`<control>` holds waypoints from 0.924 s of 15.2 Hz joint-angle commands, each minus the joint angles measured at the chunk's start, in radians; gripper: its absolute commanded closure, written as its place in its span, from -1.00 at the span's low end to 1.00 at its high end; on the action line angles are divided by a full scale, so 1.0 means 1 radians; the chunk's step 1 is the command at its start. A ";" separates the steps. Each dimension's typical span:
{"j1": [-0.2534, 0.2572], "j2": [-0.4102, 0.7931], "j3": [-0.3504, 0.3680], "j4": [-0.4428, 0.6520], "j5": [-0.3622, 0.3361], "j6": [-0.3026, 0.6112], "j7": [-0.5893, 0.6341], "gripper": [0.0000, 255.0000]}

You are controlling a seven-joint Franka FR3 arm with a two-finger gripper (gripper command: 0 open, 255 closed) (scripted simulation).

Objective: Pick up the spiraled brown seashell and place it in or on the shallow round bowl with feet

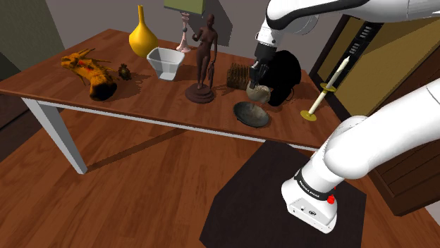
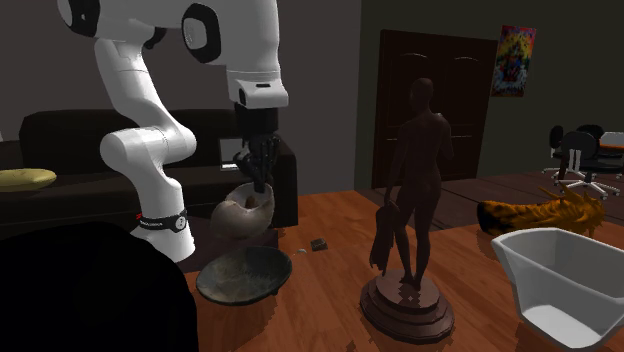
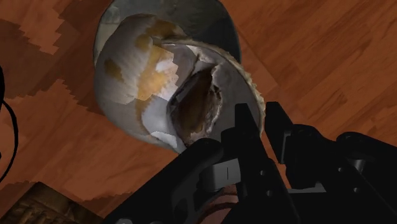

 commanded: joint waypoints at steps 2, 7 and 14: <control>0.000 0.013 -0.004 -0.029 0.003 0.043 -0.008 1.00; 0.002 0.042 -0.009 -0.073 0.010 0.114 -0.022 1.00; 0.005 0.084 -0.015 -0.119 0.022 0.200 -0.041 1.00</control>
